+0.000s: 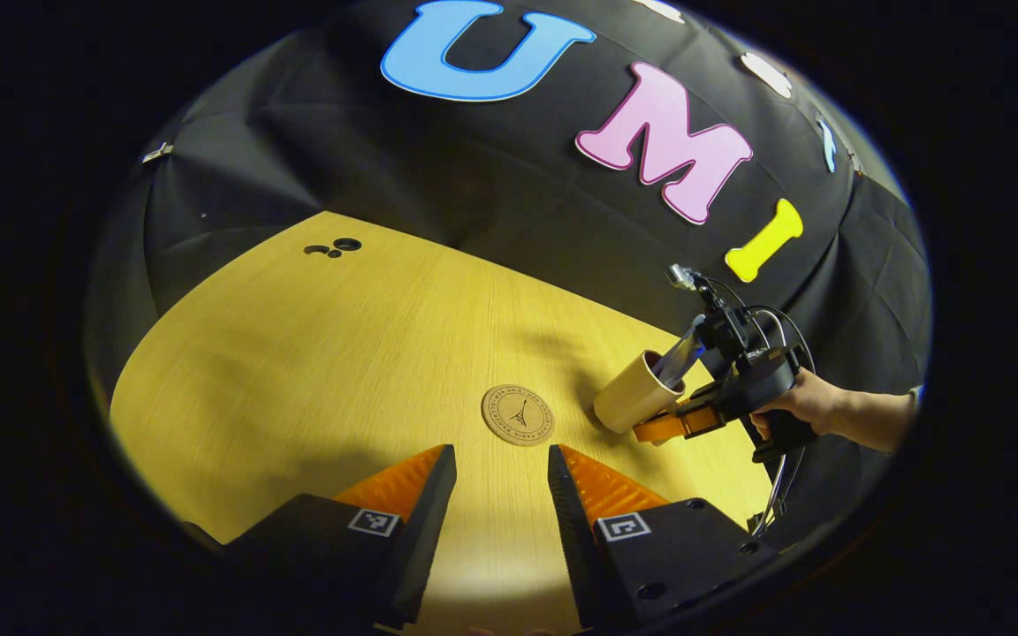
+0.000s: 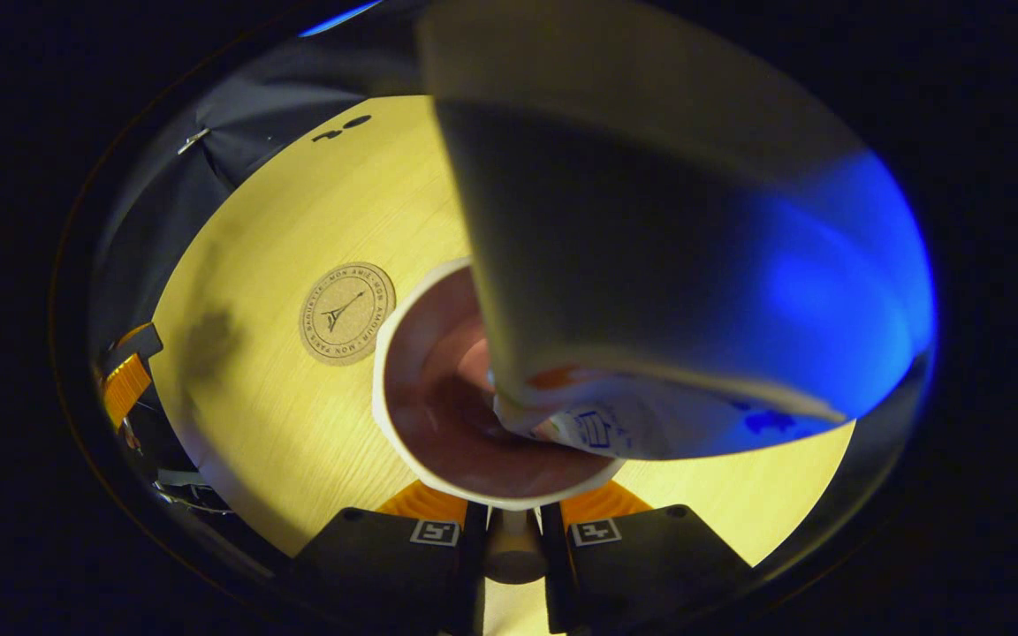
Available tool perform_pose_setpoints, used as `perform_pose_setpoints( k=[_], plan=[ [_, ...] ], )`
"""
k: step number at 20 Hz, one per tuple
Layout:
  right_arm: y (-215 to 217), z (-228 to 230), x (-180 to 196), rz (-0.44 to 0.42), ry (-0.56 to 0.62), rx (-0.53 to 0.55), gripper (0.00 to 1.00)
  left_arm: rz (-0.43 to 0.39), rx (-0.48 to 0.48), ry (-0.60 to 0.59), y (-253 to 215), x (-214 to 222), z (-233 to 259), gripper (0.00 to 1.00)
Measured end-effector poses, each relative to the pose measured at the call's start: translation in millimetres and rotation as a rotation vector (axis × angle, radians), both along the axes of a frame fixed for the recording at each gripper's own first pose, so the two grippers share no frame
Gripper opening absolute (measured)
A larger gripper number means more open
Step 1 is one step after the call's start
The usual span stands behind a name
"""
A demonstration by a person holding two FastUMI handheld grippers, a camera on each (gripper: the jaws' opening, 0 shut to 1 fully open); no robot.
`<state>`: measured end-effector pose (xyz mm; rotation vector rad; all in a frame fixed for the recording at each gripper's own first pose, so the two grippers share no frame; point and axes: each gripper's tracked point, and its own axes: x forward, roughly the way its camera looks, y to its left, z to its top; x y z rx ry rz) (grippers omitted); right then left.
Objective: Put the toothbrush and toothpaste on the desktop into the cup, then pick up the cup and place it on the coaster on the desktop.
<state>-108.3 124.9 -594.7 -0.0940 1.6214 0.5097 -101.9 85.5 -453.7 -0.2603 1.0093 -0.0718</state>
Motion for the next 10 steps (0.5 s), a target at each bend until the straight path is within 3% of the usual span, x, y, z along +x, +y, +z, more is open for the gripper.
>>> perform_pose_setpoints(
  k=[2,3,4,10],
  plan=[
    [14,3,6,0.016,-0.014,0.011,0.31,0.002,0.003,-0.003,3,-1,2,0.66],
    [21,5,8,0.023,-0.015,0.019,0.26,0.004,0.004,-0.004,6,-2,3,0.66],
    [31,6,11,0.029,-0.02,0.029,0.31,0.007,0.006,-0.006,8,-2,4,0.66],
    [90,11,13,0.1,-0.015,0.076,0.3,0.034,0.011,-0.014,31,-6,12,0.67]
  ],
)
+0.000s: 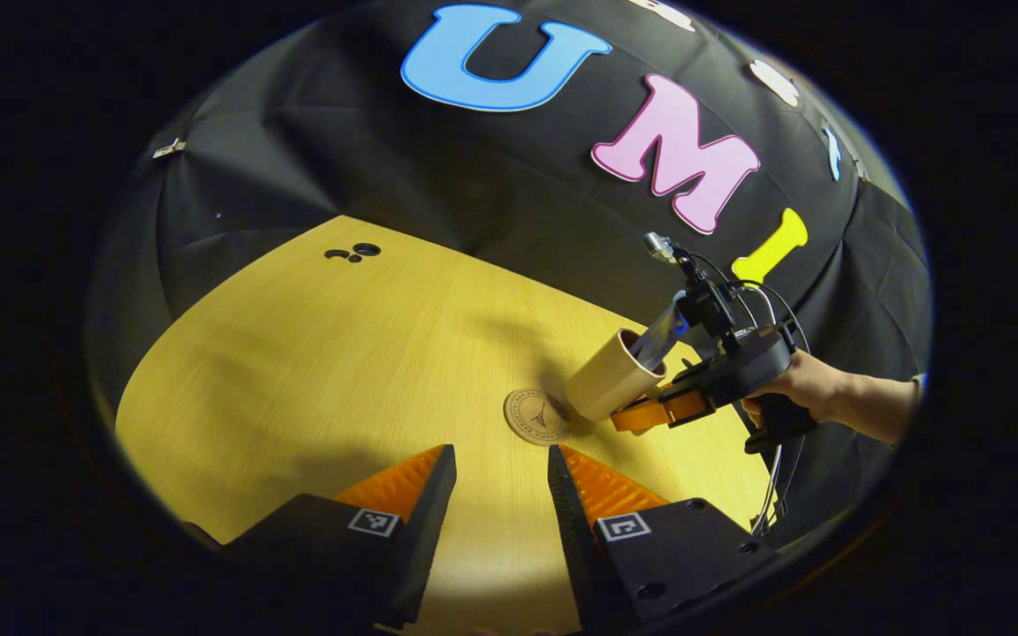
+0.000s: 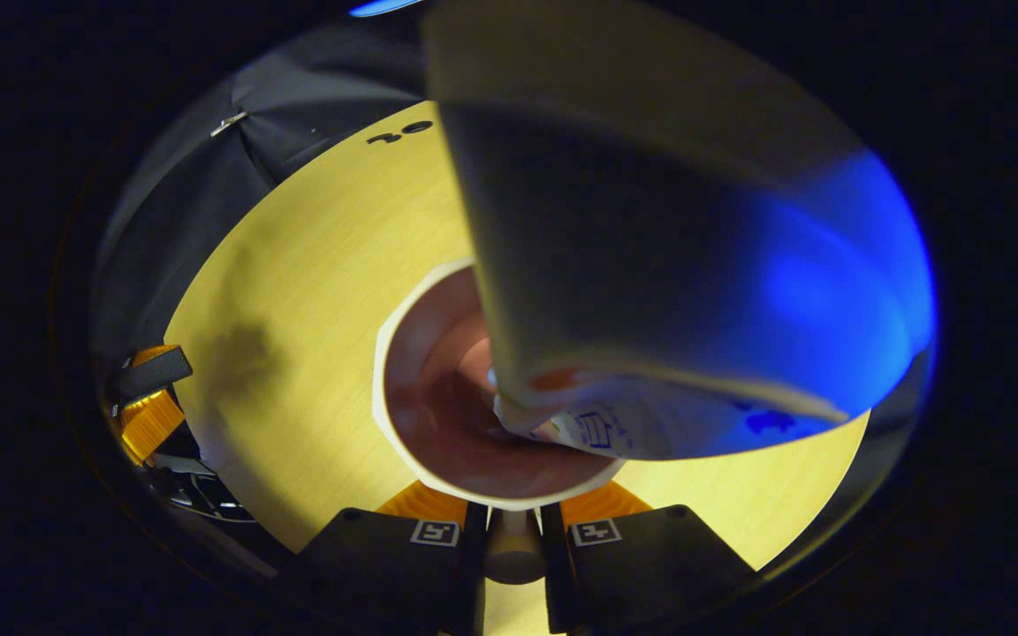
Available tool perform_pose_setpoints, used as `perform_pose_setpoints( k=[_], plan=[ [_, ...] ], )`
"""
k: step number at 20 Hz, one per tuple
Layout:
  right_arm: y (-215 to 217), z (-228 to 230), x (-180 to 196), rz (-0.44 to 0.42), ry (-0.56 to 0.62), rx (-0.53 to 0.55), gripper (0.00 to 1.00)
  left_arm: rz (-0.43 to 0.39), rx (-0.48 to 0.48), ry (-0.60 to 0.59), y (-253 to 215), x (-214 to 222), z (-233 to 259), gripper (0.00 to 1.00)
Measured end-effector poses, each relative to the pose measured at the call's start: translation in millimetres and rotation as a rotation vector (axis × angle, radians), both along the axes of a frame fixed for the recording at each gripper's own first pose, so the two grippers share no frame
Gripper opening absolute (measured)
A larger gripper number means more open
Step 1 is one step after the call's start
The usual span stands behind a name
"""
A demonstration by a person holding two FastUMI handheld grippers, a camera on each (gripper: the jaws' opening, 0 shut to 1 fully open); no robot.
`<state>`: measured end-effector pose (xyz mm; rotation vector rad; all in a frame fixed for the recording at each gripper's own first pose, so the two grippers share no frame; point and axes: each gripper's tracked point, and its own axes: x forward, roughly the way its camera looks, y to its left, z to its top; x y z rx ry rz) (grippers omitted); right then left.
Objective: Put the toothbrush and toothpaste on the desktop into the cup, then pick up the cup and place it on the coaster on the desktop.
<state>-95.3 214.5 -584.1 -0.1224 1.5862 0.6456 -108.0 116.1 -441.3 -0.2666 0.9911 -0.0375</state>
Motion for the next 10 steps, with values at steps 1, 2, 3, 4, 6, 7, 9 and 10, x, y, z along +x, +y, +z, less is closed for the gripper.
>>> perform_pose_setpoints(
  k=[1,2,3,4,6,7,9,10],
  plan=[
    [7,1,-1,0.013,0.0,0.002,0.31,0.005,0.001,-0.003,4,0,2,0.67],
    [14,1,-2,0.028,-0.001,0.005,0.31,0.009,0.002,-0.004,8,-1,4,0.66],
    [21,1,-4,0.038,0.004,0.01,0.31,0.013,0.003,-0.005,12,-1,5,0.66],
    [26,1,-5,0.046,0.008,0.013,0.31,0.016,0.004,-0.006,16,-2,6,0.67],
    [33,-1,-7,0.062,0.013,0.013,0.31,0.023,0.004,-0.006,22,-2,6,0.66],
    [37,-3,-9,0.069,0.017,0.011,0.3,0.027,0.006,-0.003,25,-2,6,0.66],
    [43,-5,-10,0.078,0.022,0.009,0.31,0.034,0.007,-0.002,31,-2,7,0.66],
    [45,-6,-11,0.081,0.025,0.008,0.31,0.037,0.005,-0.002,32,-2,6,0.66]
  ],
)
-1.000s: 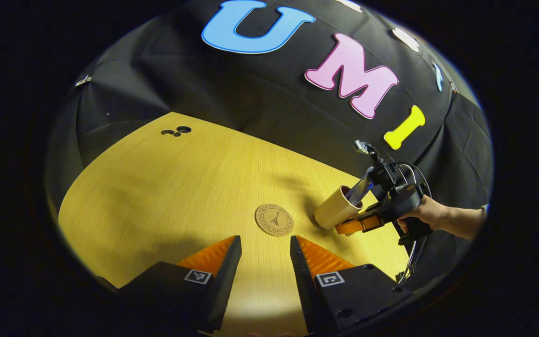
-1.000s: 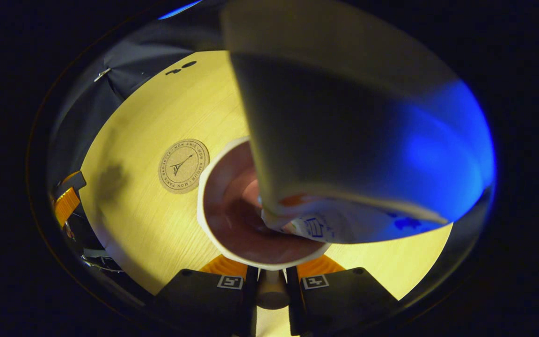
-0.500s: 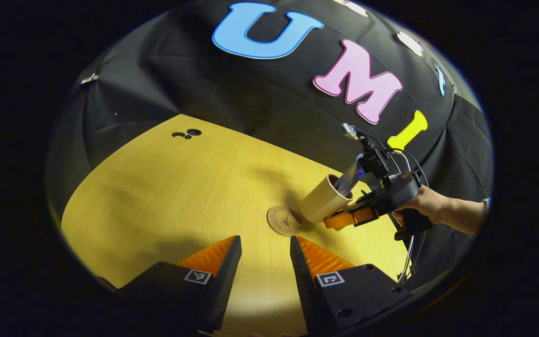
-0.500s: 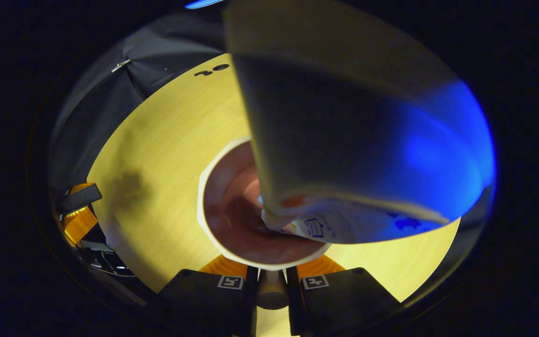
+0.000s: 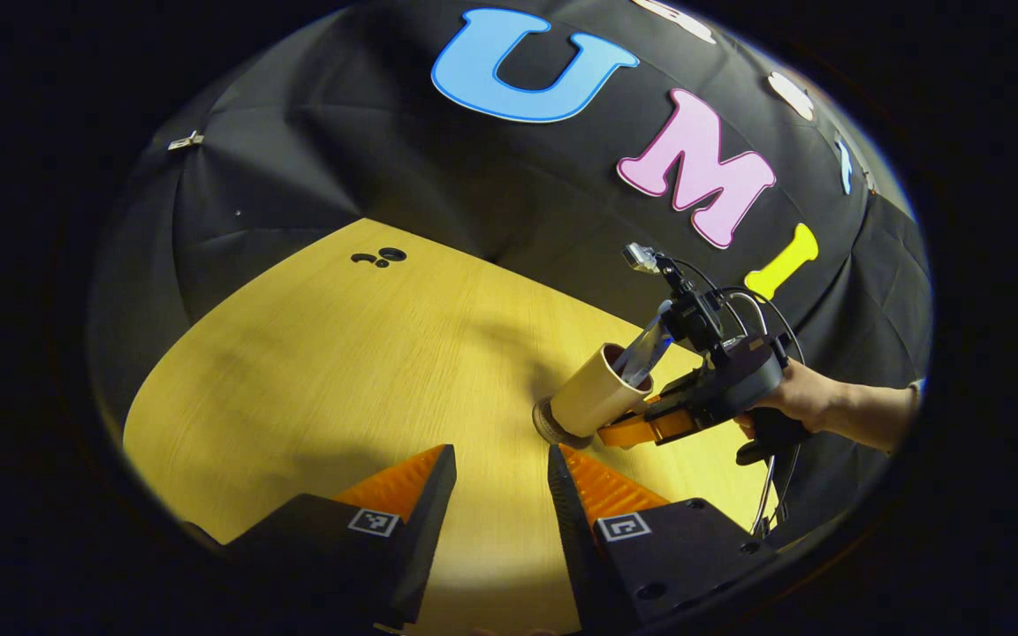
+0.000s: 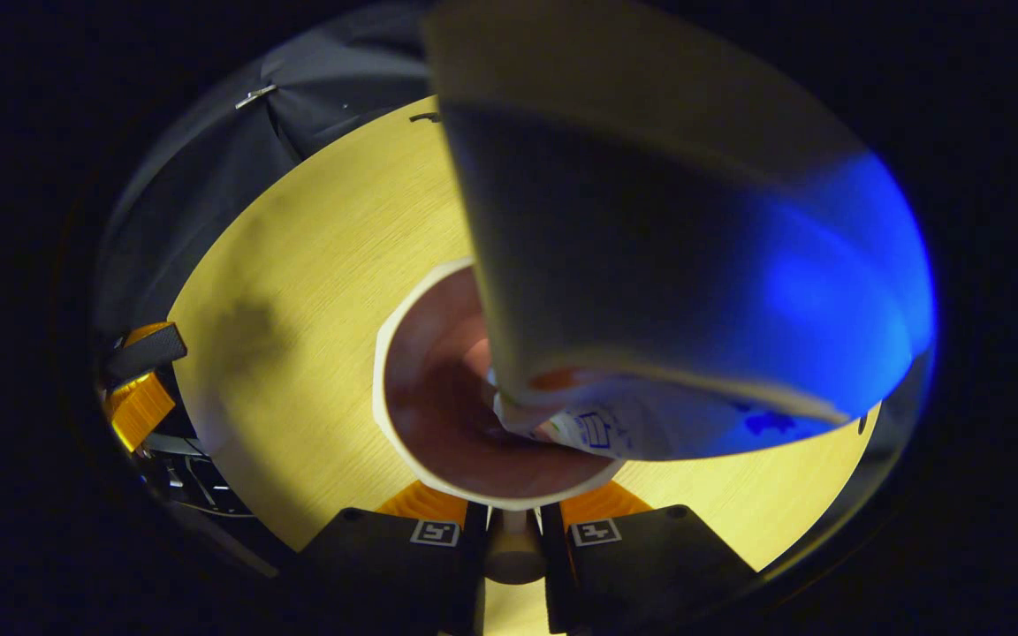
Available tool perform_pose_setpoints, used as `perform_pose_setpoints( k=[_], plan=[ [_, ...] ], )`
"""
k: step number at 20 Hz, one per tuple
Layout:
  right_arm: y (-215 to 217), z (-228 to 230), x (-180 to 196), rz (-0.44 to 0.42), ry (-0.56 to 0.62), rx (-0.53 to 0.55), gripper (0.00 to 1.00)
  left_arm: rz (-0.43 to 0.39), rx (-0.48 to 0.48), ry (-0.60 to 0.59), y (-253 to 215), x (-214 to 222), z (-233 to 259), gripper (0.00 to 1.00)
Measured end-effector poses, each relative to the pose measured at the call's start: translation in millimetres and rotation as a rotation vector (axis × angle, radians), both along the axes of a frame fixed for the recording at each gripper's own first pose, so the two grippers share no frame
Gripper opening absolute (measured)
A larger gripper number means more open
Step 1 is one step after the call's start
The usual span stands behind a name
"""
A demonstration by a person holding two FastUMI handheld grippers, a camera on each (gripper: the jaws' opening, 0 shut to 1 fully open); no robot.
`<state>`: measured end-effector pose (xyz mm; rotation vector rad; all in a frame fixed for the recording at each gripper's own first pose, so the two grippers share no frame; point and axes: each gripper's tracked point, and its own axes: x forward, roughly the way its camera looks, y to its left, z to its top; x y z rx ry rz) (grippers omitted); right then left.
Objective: Put the toothbrush and toothpaste on the desktop into the cup, then pick up the cup and place it on the coaster on the desktop.
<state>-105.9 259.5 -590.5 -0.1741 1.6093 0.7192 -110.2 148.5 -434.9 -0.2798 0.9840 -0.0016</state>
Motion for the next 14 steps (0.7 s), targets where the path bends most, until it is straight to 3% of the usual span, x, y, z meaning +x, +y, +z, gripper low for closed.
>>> perform_pose_setpoints(
  k=[2,3,9,10,11,12,14],
  plan=[
    [3,-1,-1,0.006,0.001,-0.004,0.26,0.001,0.0,0.002,4,-1,0,0.66],
    [3,-2,-2,0.007,0.003,-0.004,0.3,0.001,0.001,0.003,5,-1,0,0.67],
    [3,-6,-9,0.048,0.0,-0.019,0.3,0.001,0.0,0.0,8,-1,3,0.66],
    [2,-7,-11,0.058,-0.001,-0.021,0.25,0.002,0.001,0.0,8,-1,2,0.67],
    [2,-8,-10,0.057,-0.008,-0.022,0.31,0.002,0.0,0.001,8,-2,2,0.66],
    [1,-8,-10,0.058,-0.006,-0.024,0.26,0.004,0.001,0.0,9,-3,2,0.66],
    [0,-6,-11,0.057,-0.006,-0.029,0.32,0.006,0.0,0.002,10,-4,2,0.66]
  ],
)
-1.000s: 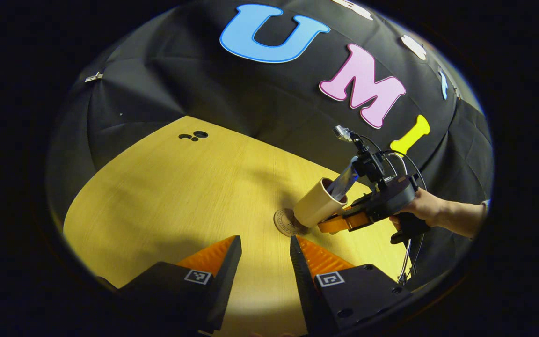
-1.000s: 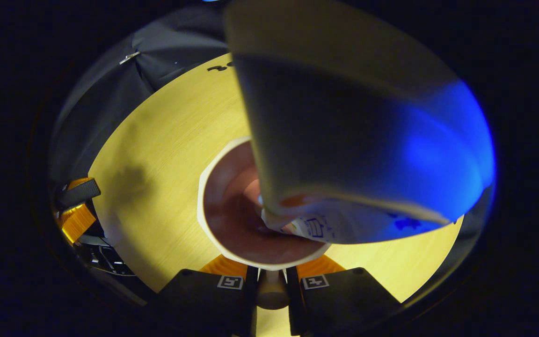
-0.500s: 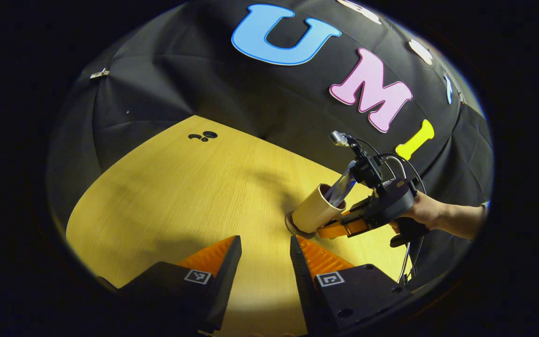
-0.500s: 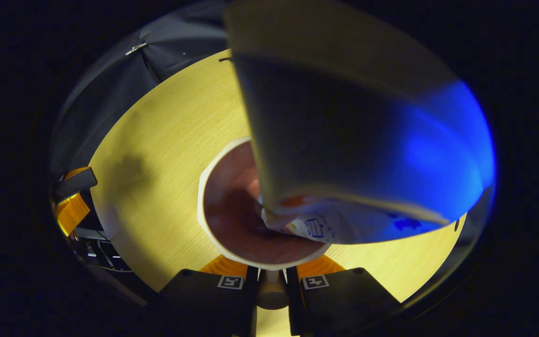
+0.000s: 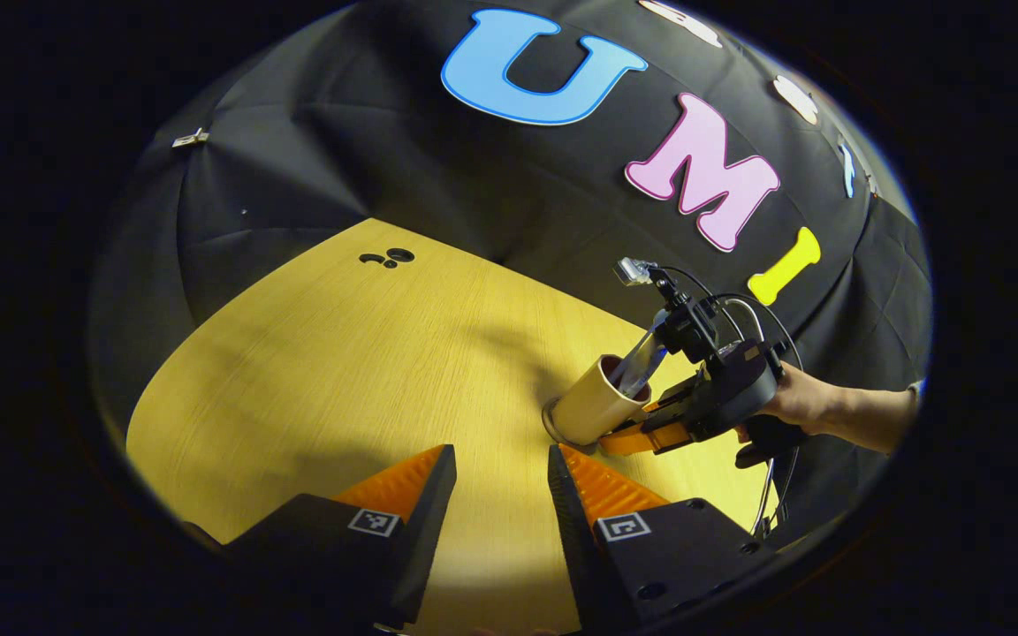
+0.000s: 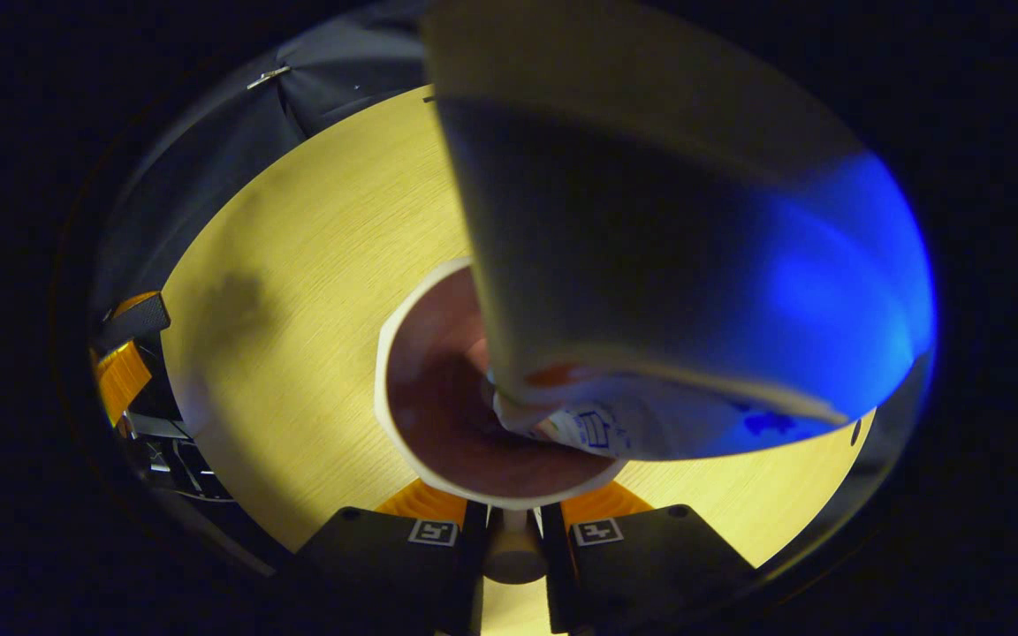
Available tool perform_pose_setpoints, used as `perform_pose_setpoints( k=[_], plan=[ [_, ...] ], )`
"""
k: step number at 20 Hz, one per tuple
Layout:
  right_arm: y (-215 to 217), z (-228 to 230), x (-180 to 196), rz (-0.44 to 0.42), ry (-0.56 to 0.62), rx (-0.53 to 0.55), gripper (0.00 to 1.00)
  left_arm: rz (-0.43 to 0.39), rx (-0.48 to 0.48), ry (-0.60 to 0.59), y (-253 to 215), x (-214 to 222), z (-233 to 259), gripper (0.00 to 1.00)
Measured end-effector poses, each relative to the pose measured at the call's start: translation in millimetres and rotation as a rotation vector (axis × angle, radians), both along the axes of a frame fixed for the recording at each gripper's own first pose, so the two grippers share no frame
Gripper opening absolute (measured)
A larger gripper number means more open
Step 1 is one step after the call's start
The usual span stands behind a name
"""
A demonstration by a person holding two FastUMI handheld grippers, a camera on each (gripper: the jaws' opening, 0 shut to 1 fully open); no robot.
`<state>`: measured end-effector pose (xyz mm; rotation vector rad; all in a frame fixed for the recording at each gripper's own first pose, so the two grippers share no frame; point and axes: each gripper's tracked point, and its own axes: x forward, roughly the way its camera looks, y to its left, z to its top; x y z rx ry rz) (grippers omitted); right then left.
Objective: Put the toothbrush and toothpaste on the desktop into the cup, then pick up the cup and place it on the coaster on the desktop.
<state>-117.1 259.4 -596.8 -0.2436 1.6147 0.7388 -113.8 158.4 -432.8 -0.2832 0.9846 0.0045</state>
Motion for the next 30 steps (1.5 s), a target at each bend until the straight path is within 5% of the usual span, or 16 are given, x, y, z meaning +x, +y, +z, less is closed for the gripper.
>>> perform_pose_setpoints(
  k=[7,12,20,30],
  plan=[
    [-11,11,7,-0.008,-0.031,0.019,0.44,0.001,-0.004,-0.009,-3,3,4,0.66],
    [-18,34,15,-0.091,-0.063,0.08,0.51,-0.016,-0.005,-0.016,-14,6,6,0.66],
    [-44,84,22,-0.156,-0.185,0.161,0.53,-0.044,-0.012,-0.041,-40,15,15,0.66],
    [-94,159,17,-0.354,-0.329,0.275,0.51,-0.128,-0.028,-0.052,-96,13,28,0.66]
  ],
)
